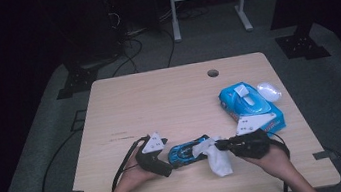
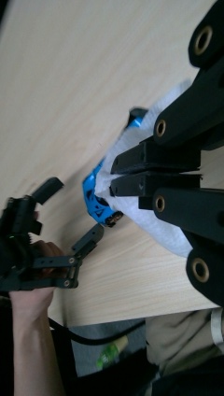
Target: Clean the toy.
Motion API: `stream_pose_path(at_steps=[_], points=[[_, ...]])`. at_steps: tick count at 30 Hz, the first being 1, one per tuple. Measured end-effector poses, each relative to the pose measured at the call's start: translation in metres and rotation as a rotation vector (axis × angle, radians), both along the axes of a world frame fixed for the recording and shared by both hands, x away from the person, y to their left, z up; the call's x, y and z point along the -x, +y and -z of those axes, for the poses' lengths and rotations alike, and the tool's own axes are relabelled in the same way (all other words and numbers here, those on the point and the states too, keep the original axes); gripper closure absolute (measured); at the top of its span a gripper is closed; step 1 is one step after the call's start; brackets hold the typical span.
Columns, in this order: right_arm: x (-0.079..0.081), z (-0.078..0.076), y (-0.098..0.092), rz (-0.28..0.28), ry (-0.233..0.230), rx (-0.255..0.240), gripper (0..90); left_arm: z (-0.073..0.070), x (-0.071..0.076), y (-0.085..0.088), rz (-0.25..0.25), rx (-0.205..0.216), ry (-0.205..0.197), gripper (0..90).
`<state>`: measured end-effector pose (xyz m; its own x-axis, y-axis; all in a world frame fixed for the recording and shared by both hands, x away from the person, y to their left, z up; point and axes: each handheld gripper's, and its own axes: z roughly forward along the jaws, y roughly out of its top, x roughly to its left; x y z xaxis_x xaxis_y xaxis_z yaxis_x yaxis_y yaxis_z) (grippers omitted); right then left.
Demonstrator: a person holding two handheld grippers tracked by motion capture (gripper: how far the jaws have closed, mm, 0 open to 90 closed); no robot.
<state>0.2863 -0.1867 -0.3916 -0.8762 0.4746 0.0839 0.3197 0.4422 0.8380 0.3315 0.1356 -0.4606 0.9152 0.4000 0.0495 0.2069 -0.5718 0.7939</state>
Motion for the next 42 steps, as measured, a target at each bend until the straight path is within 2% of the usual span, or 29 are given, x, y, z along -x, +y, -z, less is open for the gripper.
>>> stream_pose_path(at_steps=[1, 4, 8, 10, 13, 14, 15, 17, 20, 22, 26, 29, 31, 32, 36, 39, 42], points=[[-0.005, 0.005, 0.003, -0.002, 0.025, 0.005, 87.1, 0.000, 0.000, 0.000, -0.003, 0.009, 0.002, 7.2], [-0.021, 0.018, 0.011, 0.011, 0.054, 0.038, 87.0, 0.000, 0.000, 0.000, 0.000, 0.008, 0.003, 7.2], [-0.039, 0.030, 0.020, 0.036, 0.071, 0.066, 84.2, 0.001, -0.001, 0.000, 0.005, 0.008, 0.010, 7.3], [-0.043, 0.033, 0.023, 0.050, 0.058, 0.090, 79.3, 0.002, -0.001, -0.001, 0.016, 0.007, 0.015, 9.3], [-0.051, 0.041, 0.027, 0.051, 0.065, 0.117, 69.8, 0.003, -0.001, -0.002, 0.029, 0.005, 0.026, 12.6], [-0.051, 0.041, 0.027, 0.051, 0.065, 0.117, 69.8, 0.003, -0.001, -0.002, 0.029, 0.005, 0.026, 12.7], [-0.056, 0.047, 0.028, 0.064, 0.071, 0.134, 63.3, 0.004, -0.001, -0.003, 0.034, -0.007, 0.032, 12.7], [-0.059, 0.051, 0.028, 0.068, 0.086, 0.120, 59.1, 0.005, -0.002, -0.003, 0.033, -0.009, 0.035, 12.6], [-0.061, 0.057, 0.030, 0.067, 0.096, 0.121, 58.9, 0.007, -0.004, -0.002, 0.029, -0.021, 0.047, 11.3], [-0.060, 0.060, 0.029, 0.067, 0.091, 0.099, 60.0, 0.009, -0.005, -0.003, 0.025, -0.029, 0.057, 10.8], [-0.054, 0.062, 0.031, 0.081, 0.030, 0.114, 63.6, 0.012, -0.006, -0.003, 0.027, -0.059, 0.063, 12.0], [-0.048, 0.063, 0.035, 0.095, -0.029, 0.158, 65.5, 0.015, -0.007, -0.004, 0.035, -0.068, 0.077, 13.9], [-0.045, 0.063, 0.038, 0.097, -0.065, 0.186, 66.2, 0.015, -0.007, -0.004, 0.041, -0.085, 0.073, 14.9], [-0.045, 0.063, 0.038, 0.097, -0.065, 0.186, 66.2, 0.015, -0.007, -0.004, 0.041, -0.085, 0.073, 15.4], [-0.036, 0.063, 0.047, 0.115, -0.133, 0.249, 70.0, 0.017, -0.006, -0.005, 0.057, -0.094, 0.075, 21.3], [-0.032, 0.063, 0.051, 0.112, -0.162, 0.273, 73.9, 0.017, -0.006, -0.006, 0.058, -0.096, 0.067, 21.8], [-0.033, 0.063, 0.050, 0.112, -0.151, 0.267, 76.5, 0.016, -0.004, -0.007, 0.066, -0.102, 0.044, 23.4]])
